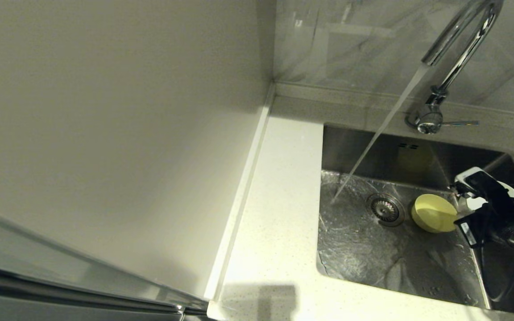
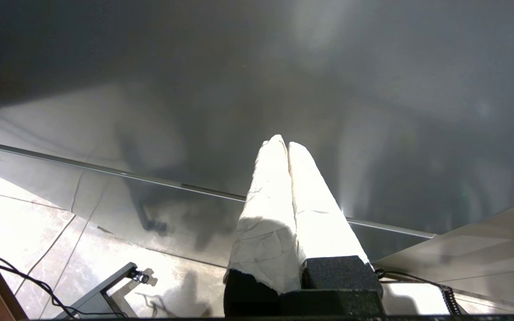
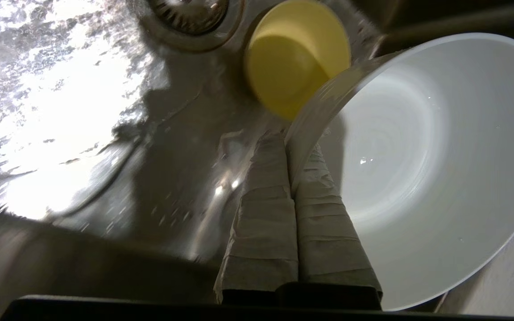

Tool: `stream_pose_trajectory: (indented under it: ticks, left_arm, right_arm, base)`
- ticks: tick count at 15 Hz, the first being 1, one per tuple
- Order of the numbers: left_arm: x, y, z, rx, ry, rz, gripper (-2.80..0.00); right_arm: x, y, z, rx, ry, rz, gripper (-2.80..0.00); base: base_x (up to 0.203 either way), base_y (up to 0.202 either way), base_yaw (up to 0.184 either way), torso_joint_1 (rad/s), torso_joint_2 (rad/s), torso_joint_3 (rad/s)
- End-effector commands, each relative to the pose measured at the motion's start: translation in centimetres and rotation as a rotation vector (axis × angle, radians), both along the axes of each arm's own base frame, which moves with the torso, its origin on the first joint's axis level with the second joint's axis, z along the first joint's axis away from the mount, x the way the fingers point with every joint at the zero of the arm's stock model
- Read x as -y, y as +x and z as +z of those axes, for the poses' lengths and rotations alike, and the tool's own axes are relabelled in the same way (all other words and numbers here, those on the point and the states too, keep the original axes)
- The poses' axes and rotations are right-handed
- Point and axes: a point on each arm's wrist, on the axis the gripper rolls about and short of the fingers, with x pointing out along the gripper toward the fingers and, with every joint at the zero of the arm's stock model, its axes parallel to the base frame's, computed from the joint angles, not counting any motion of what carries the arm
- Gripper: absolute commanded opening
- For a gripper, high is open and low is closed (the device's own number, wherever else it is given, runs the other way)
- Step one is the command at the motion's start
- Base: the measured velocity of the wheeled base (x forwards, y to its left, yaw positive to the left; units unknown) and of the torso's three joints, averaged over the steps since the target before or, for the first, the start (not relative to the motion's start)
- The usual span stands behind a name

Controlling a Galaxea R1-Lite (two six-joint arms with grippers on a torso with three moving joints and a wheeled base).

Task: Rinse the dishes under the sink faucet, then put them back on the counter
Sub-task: Put a bowl into the sink

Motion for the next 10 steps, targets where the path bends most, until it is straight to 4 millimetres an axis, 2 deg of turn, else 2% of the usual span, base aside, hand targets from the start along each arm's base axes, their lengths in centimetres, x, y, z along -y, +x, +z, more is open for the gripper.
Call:
stream_pose_trajectory:
  ticks: [1,7,10]
  left_arm:
    - [0.0,0.0,0.0,0.003,-0.001,0.002,-2.80]
    - [0.0,0.0,0.0,0.003,-0.001,0.001,-2.80]
    - [0.0,0.0,0.0,0.003,-0.001,0.002,-2.80]
  right_arm:
    - [0.0,1.6,-3.3,-0.039,-0.017,0.008,-2.80]
    - [0.0,4.5,-10.0,-0.124,-0.024,0.005,-2.80]
    - [0.1,5.5,-12.2,-0.113,-0.043,-0.019,-2.80]
  base:
    - [0.000,0.000,0.000,0.000,0.00,0.000]
    - [0.000,0.000,0.000,0.000,0.00,0.000]
    - [0.000,0.000,0.000,0.000,0.00,0.000]
